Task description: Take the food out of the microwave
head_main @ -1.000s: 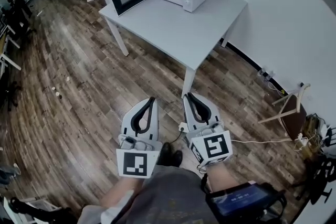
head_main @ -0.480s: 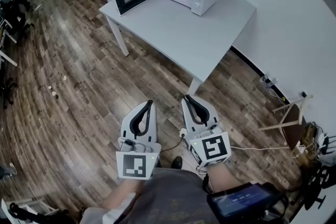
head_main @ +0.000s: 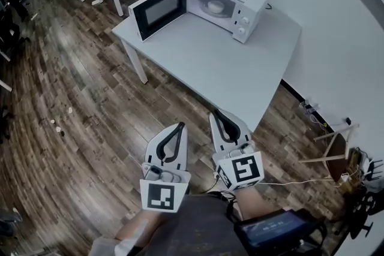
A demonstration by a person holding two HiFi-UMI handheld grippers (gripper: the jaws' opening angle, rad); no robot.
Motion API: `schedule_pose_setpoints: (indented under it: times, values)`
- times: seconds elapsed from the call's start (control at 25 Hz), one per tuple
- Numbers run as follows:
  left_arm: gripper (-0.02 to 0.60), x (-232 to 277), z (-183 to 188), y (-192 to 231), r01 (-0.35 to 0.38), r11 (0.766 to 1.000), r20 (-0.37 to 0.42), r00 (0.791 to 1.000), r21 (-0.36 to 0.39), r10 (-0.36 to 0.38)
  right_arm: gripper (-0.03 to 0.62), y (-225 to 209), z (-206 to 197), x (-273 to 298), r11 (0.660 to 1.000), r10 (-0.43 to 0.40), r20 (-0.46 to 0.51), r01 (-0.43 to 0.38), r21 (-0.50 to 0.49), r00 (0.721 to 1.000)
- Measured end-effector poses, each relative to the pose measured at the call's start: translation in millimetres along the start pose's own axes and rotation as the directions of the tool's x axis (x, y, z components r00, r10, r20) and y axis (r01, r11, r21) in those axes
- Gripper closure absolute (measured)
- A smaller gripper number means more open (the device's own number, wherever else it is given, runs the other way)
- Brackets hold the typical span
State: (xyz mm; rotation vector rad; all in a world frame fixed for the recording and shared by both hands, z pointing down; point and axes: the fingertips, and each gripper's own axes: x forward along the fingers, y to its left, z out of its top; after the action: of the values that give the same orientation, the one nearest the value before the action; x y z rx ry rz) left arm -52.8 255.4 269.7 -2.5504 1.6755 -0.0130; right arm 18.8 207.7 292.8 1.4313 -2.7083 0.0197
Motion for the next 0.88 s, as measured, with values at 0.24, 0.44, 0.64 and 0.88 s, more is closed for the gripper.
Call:
schedule_pose_setpoints:
  times: [0.24, 0.44, 0.64, 0.88]
  values:
    - [0.575, 32, -5, 43, 0.029, 0.998, 0.009, 1.000, -0.051, -0.028, 0.560, -5, 14, 48, 0.999, -0.033, -0.004, 0.033, -0.029, 0.999]
    - [0.575, 53, -6, 61, 0.061, 0.997, 0.012, 0.998, -0.043, -0.061, 0.561, -9, 17, 77, 0.999, -0.045, -0.005, 0.045, -0.026, 0.999]
    - [0.575, 82, -20, 87, 0.064, 0.997, -0.006, 0.998, -0.040, -0.064, 0.562, -21, 13, 113, 0.998, -0.057, 0.009, 0.057, -0.013, 0.998]
    - [0.575, 143, -31, 117, 0.103, 0.995, 0.002, 0.995, -0.013, -0.103, 0.562, -59, 13, 169, 0.995, -0.096, 0.034, 0.096, -0.006, 0.995]
